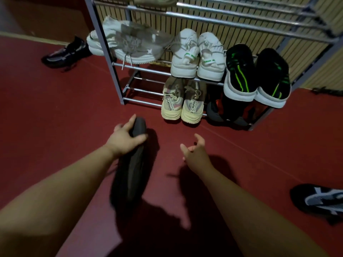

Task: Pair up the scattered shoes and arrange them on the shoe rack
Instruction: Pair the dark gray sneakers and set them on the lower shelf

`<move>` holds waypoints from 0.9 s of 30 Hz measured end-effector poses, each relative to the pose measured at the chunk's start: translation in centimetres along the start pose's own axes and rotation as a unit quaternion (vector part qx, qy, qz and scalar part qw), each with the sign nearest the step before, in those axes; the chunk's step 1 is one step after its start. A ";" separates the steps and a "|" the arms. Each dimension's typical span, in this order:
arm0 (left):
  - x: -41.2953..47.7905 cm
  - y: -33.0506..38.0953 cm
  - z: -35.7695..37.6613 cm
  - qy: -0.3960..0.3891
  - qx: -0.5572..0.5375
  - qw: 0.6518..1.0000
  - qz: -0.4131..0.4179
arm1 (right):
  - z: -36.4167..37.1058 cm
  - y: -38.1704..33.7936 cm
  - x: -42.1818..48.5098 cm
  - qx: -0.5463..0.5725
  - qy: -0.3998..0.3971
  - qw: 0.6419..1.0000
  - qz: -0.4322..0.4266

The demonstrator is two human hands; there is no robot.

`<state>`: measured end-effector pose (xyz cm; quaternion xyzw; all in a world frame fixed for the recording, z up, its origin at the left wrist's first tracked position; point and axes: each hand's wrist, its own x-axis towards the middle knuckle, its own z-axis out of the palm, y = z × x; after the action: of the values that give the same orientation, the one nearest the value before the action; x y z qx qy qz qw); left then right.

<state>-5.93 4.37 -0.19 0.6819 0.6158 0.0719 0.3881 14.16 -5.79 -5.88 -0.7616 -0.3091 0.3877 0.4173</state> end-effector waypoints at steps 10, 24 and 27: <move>-1.6 8.4 -2.3 -0.177 -0.578 0.781 0.157 | -2.5 -4.0 -3.2 0.225 -0.229 0.946 0.052; -2.4 7.5 2.2 -0.179 -0.439 0.881 0.006 | -6.4 -2.0 -4.5 0.295 -0.210 0.932 0.007; -4.0 7.4 4.6 -0.233 -0.337 0.911 0.044 | -7.2 -0.6 -4.0 0.241 -0.110 0.964 0.027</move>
<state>1.57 -0.79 2.70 0.5342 0.4163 0.1316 0.7239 18.15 -11.55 -1.48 -0.5990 -0.2293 0.5435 0.5414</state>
